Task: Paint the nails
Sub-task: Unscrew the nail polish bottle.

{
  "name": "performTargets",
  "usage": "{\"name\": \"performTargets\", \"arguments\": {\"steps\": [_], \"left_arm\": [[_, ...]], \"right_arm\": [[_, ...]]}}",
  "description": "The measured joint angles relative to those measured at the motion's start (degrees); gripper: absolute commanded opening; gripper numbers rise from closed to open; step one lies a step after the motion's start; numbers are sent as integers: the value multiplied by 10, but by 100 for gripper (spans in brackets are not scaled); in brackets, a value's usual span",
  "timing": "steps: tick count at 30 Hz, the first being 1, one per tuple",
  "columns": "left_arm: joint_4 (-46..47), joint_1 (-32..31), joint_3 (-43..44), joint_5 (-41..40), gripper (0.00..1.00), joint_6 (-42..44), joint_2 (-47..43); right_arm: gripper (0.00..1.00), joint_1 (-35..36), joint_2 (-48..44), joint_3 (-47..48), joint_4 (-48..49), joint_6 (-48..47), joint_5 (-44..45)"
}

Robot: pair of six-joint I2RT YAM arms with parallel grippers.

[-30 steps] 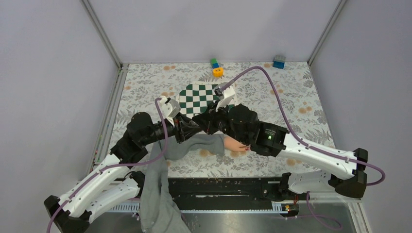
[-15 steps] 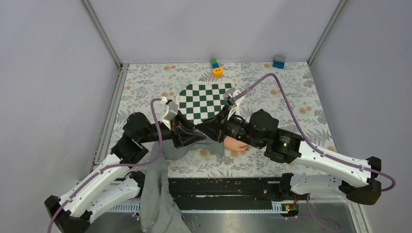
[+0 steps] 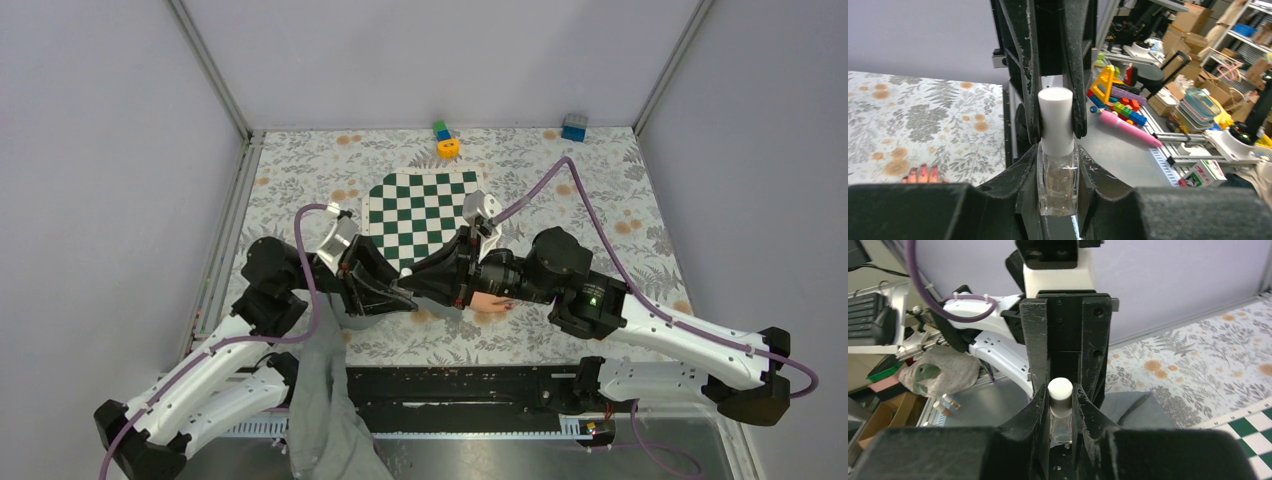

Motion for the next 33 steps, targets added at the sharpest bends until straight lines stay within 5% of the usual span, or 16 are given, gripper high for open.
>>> {"name": "performTargets", "arguments": {"steps": [18, 22, 24, 26, 29, 33], "left_arm": [[160, -1, -9, 110, 0, -127, 32], [149, -1, -9, 111, 0, -118, 33], [128, -1, -8, 108, 0, -93, 33], [94, -1, -7, 93, 0, -56, 33], [41, 3, -6, 64, 0, -13, 38], [-19, 3, -6, 16, 0, 40, 32]], "right_arm": [[0, -5, 8, -1, 42, -6, -119], [37, -5, 8, -4, 43, -6, -117], [68, -5, 5, -10, 43, 0, -112], [85, -3, 1, -20, 42, 11, -107], [98, 3, -10, -36, 36, 28, -72], [100, 2, -44, -70, 28, 41, 12]]}}
